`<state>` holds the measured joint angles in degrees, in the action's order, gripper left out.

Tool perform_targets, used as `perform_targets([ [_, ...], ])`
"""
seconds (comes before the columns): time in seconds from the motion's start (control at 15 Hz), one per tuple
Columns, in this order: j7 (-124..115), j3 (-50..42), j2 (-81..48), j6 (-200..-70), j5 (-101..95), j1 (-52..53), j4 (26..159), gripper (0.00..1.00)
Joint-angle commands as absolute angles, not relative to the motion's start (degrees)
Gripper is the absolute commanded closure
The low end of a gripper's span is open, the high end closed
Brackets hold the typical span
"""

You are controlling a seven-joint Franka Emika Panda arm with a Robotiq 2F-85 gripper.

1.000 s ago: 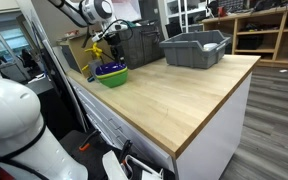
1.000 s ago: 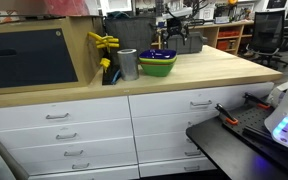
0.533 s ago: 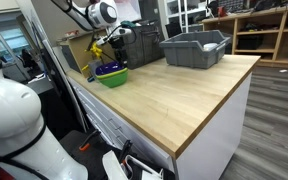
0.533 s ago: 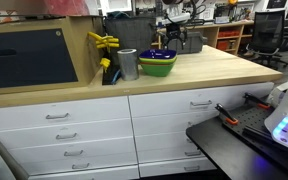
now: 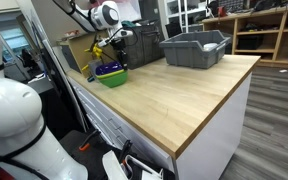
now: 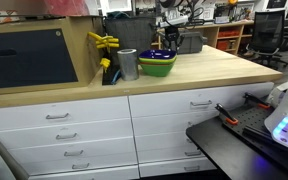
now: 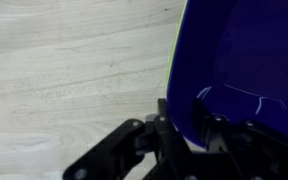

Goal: Isolate the blue and then the yellow bowl from the stack and place them on the table

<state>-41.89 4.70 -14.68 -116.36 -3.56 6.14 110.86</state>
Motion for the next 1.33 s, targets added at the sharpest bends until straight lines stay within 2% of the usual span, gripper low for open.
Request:
perform_targets([
  [0.0, -39.96, 4.25, -15.03, -114.55, -2.84, 7.58, 108.77, 0.97],
  [0.67, -31.92, 4.93, -11.56, -106.25, -1.7, 8.42, 106.57, 0.98],
  [1.27, -36.44, 5.1, -2.93, -112.08, -4.1, 8.45, 108.58, 0.99],
])
